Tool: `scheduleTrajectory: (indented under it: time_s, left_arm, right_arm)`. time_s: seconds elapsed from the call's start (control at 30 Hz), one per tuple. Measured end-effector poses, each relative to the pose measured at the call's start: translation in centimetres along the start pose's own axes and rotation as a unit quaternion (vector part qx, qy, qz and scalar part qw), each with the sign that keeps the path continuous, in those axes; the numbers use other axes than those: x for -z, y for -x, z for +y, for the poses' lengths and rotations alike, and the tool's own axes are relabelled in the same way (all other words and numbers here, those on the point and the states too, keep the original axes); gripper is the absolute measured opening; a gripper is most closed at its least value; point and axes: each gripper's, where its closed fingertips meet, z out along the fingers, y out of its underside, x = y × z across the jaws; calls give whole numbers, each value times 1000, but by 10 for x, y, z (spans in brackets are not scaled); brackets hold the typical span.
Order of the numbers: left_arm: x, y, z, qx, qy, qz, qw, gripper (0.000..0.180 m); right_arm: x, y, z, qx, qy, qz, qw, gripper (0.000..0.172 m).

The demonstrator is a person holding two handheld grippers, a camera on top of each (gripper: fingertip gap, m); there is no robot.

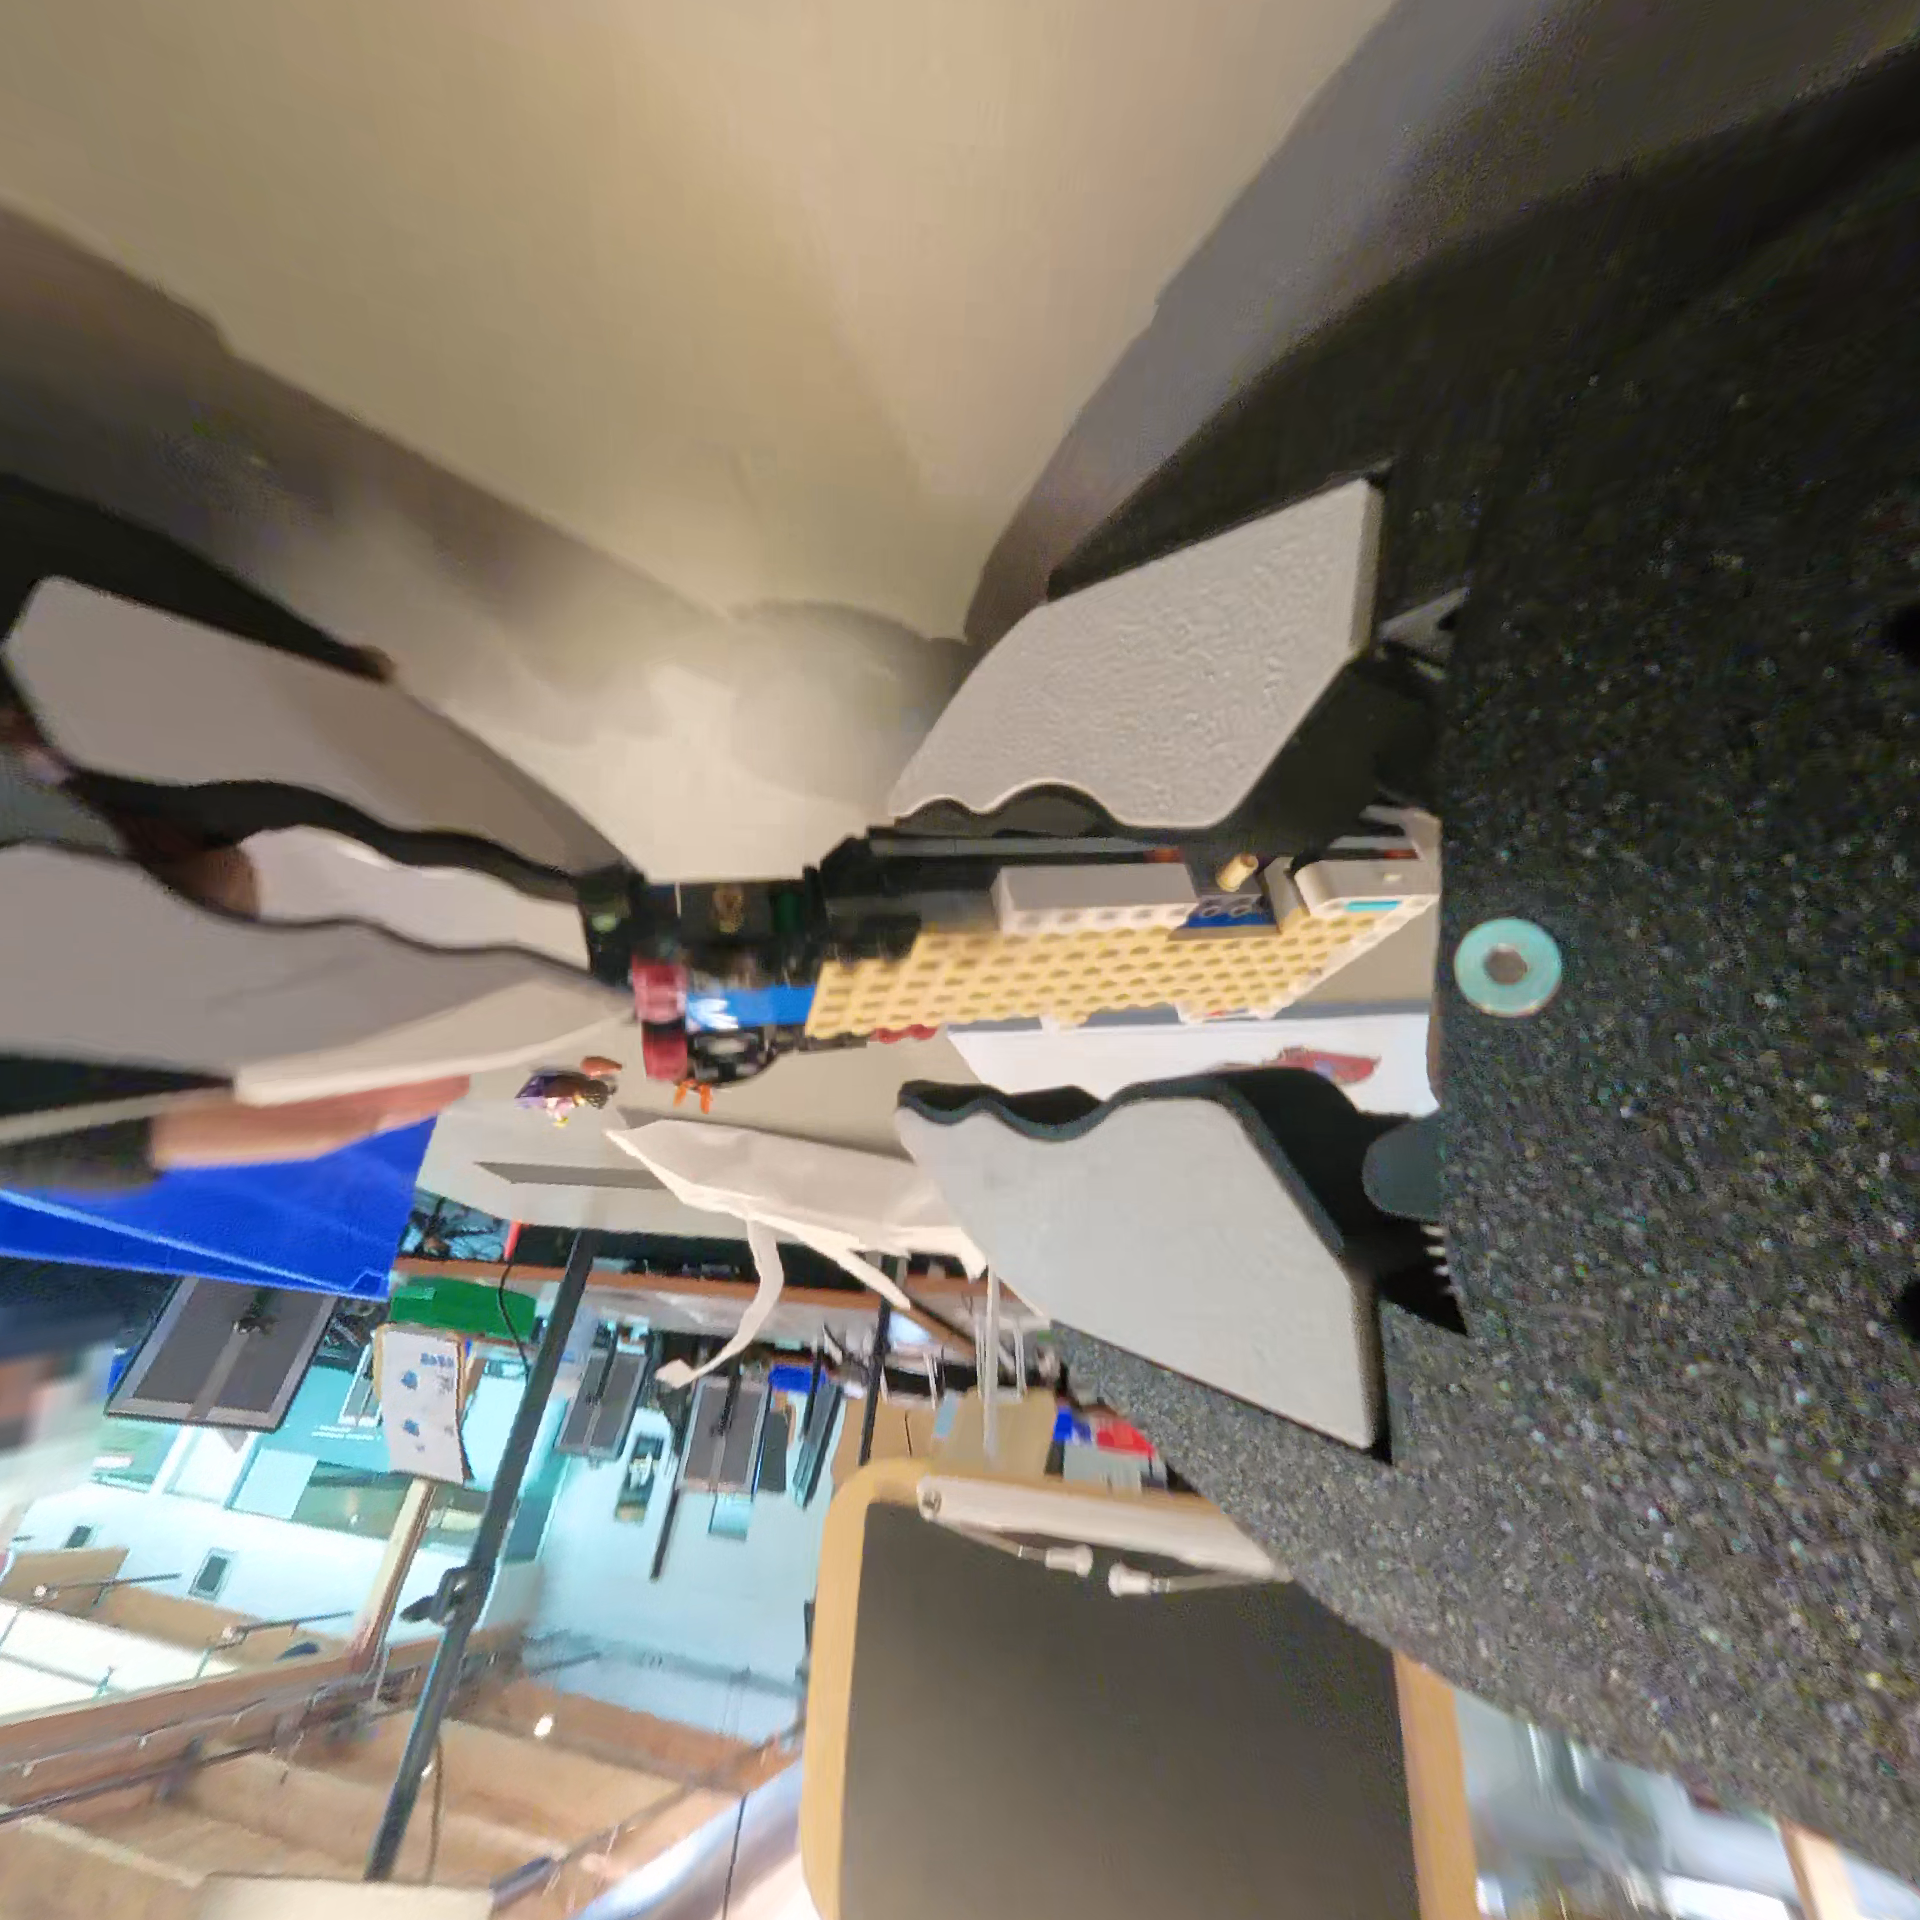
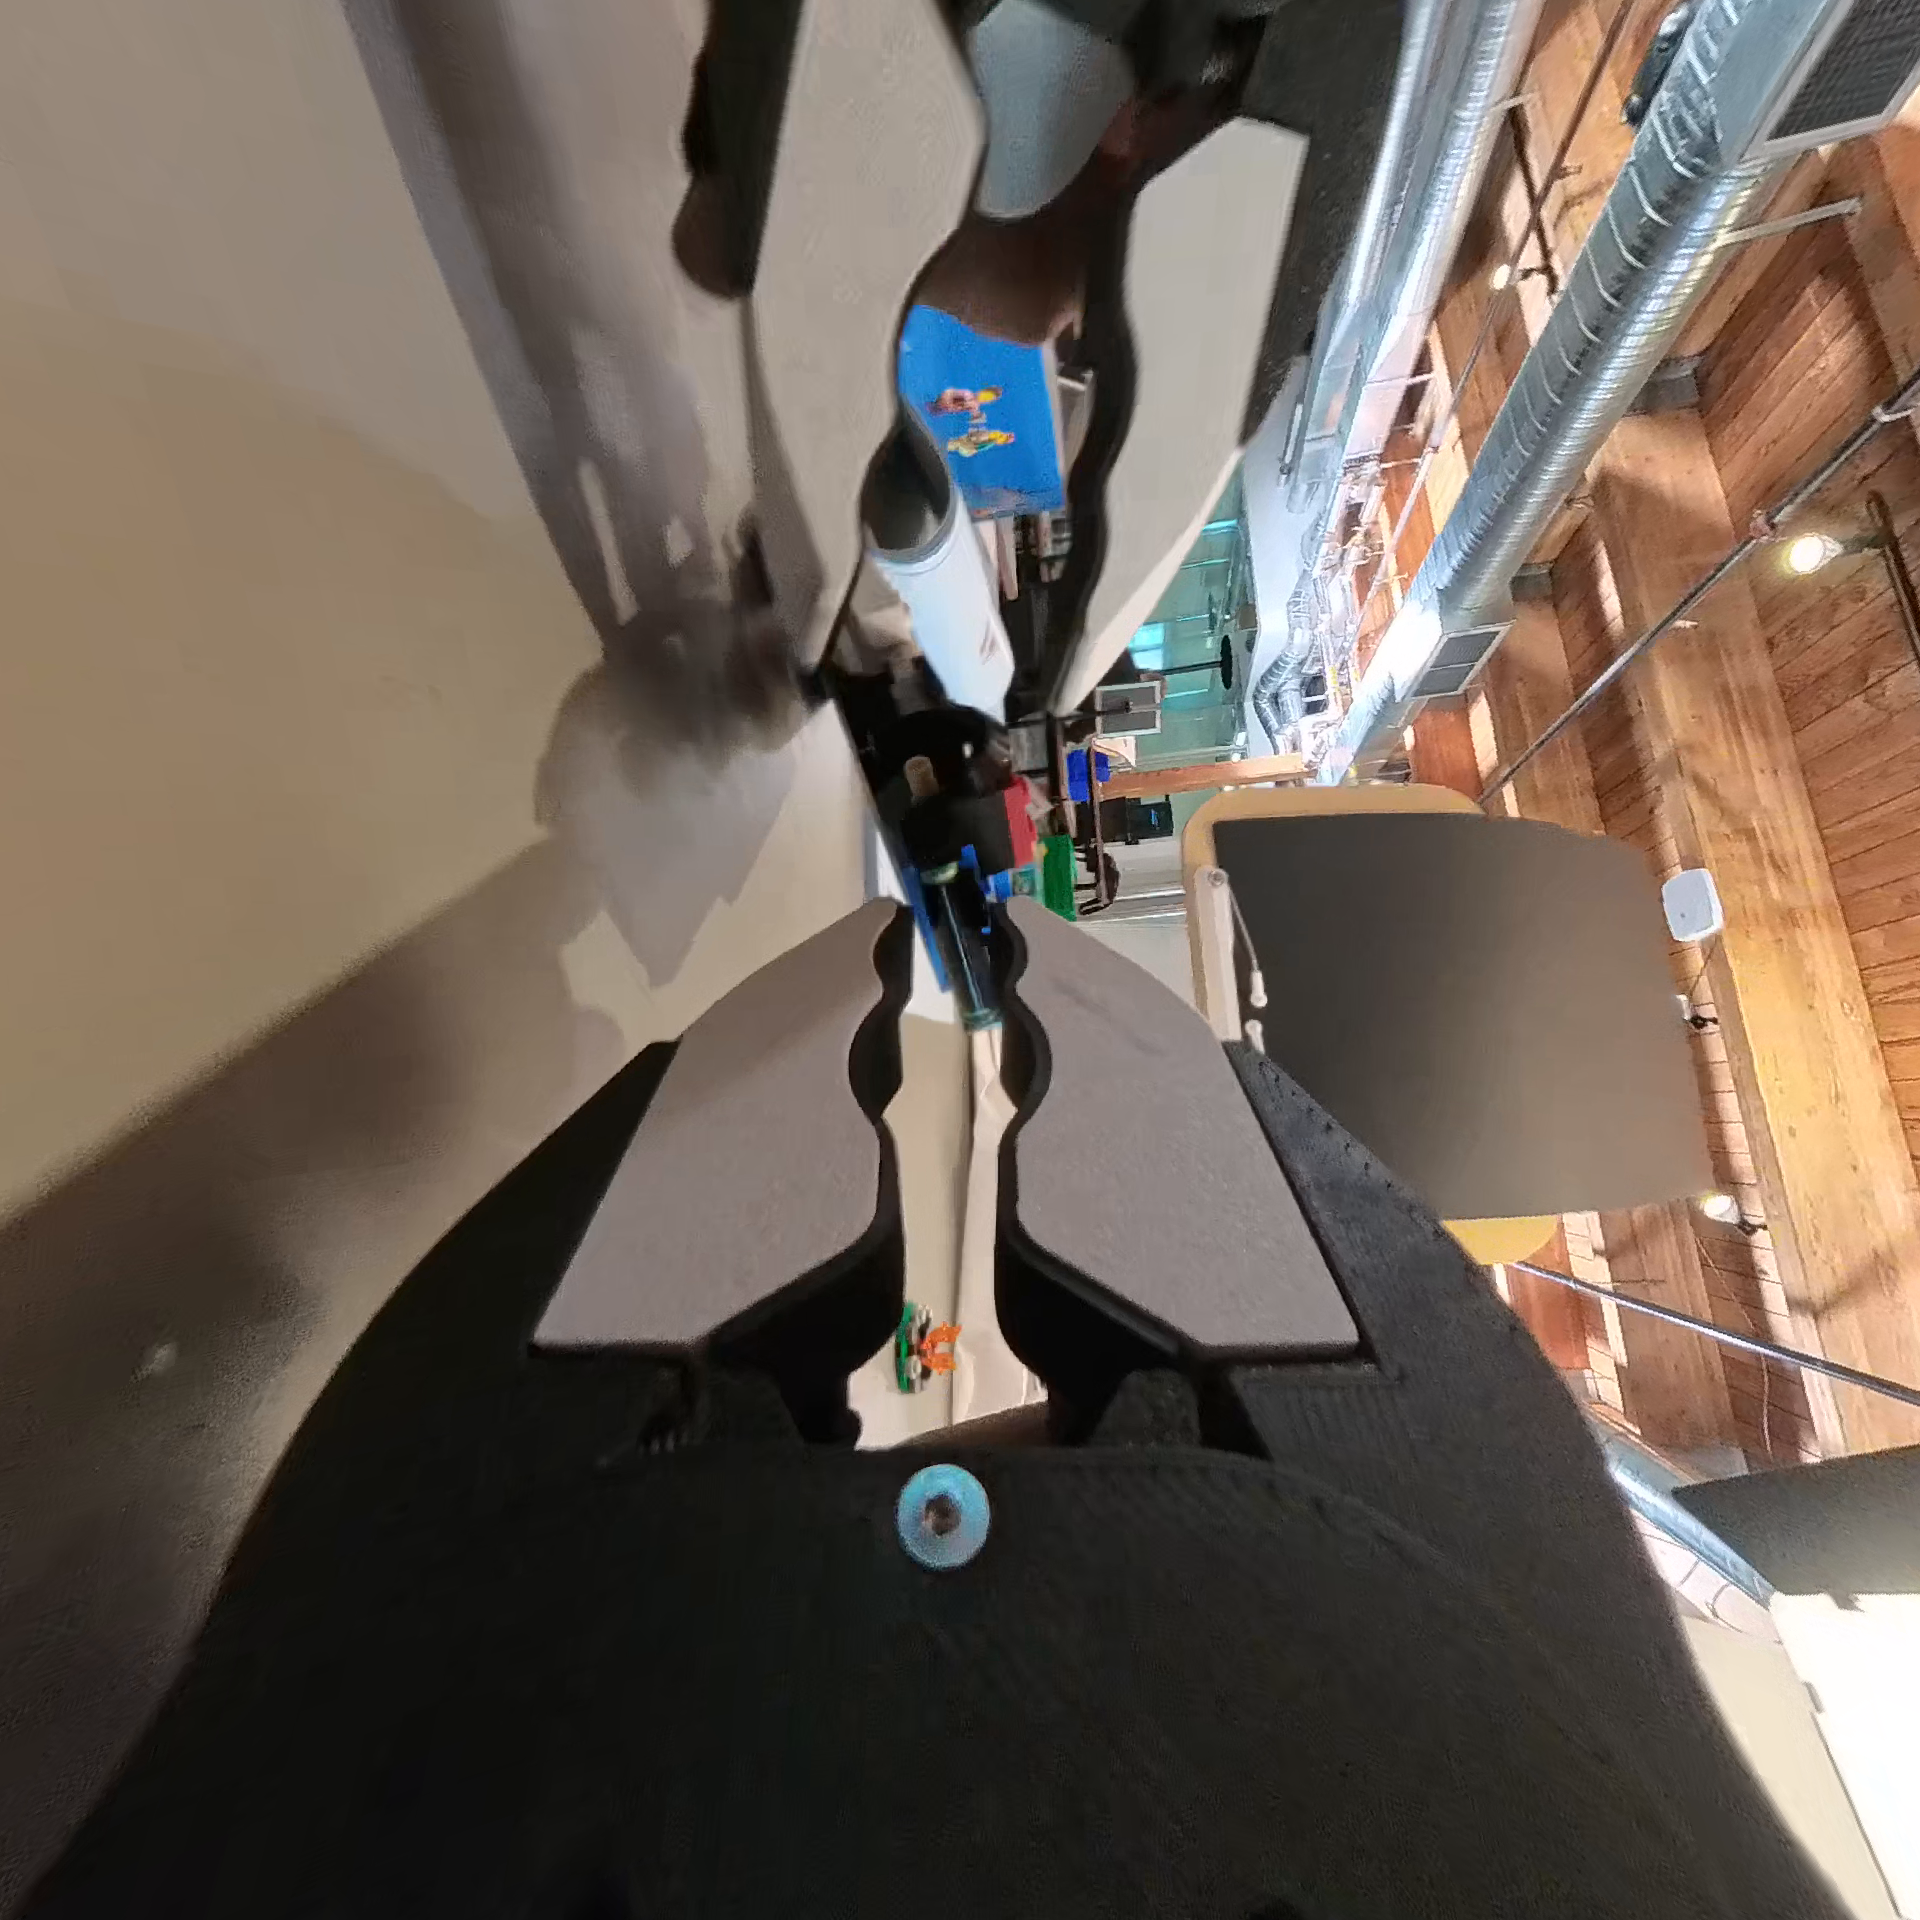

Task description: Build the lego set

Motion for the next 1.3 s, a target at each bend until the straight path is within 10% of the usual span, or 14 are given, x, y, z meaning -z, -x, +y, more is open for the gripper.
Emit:
scheduleTrajectory:
  time_s: [0.6,0.93,1.3]
  left_arm:
    - [6,-18,-11,214,-80,146,963,43]
    - [-1,-38,-8,204,-62,181,960,42]
    - [-4,-51,-20,197,-78,207,955,43]
  right_arm:
    - [28,50,20,-112,24,-275,955,33]
    - [21,20,36,-204,22,-204,957,38]
    - [32,31,-20,-274,-97,-254,923,33]
